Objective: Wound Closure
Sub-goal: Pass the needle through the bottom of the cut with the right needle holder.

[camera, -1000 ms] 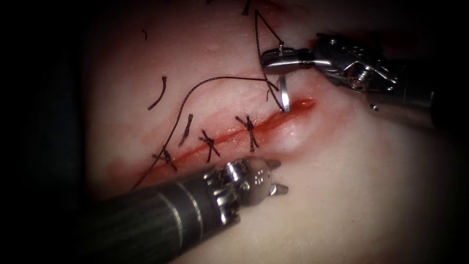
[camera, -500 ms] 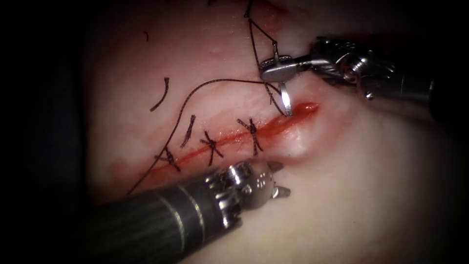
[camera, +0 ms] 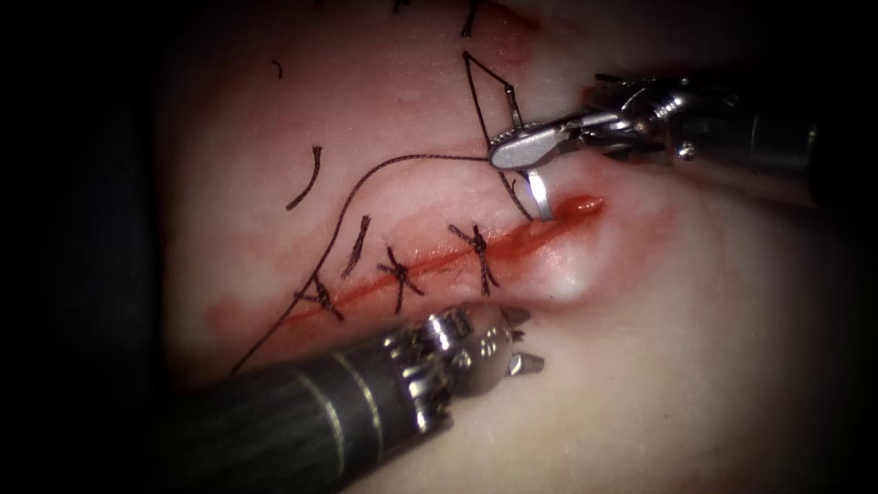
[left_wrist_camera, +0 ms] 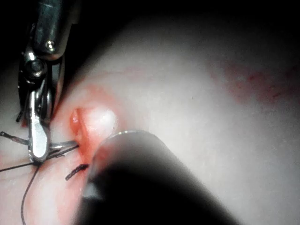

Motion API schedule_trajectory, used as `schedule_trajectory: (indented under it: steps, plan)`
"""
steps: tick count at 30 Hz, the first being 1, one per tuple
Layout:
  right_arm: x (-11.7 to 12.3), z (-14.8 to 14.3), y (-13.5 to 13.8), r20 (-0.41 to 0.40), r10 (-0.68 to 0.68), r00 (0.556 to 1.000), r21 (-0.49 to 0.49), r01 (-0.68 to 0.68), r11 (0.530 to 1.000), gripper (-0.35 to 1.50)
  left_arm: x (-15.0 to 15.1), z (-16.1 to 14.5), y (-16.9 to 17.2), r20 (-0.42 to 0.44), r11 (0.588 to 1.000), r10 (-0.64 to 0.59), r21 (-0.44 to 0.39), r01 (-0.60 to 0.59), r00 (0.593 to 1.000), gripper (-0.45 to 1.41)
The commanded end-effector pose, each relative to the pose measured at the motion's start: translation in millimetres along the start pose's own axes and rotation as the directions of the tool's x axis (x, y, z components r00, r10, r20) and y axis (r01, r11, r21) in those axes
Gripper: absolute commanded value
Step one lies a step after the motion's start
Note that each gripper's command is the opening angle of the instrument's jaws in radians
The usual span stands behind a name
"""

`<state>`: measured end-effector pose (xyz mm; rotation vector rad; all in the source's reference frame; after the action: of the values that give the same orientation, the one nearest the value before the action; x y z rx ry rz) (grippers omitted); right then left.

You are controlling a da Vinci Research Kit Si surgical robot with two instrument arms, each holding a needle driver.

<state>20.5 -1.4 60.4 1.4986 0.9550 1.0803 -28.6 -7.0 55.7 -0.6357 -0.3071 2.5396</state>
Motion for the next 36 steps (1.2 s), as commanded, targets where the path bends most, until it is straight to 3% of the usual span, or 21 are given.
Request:
schedule_trajectory:
  steps: [1,20,36]
  plan:
    - [0.7,0.7,0.2,-0.001,0.033,0.999,0.010,-0.033,0.999,-0.35,0.5,0.5,-0.3,0.001,1.000,0.001,0.002,-0.001,1.000,0.30]
    - [-1.9,2.2,-1.8,0.100,0.269,0.958,0.118,-0.280,0.953,-0.35,0.4,0.3,-0.3,0.004,1.000,0.003,-0.001,-0.003,1.000,0.31]
    - [-3.7,3.6,-4.0,0.172,0.375,0.911,0.151,-0.400,0.904,-0.35,0.3,0.1,-0.4,0.004,1.000,0.005,-0.001,-0.005,1.000,0.31]
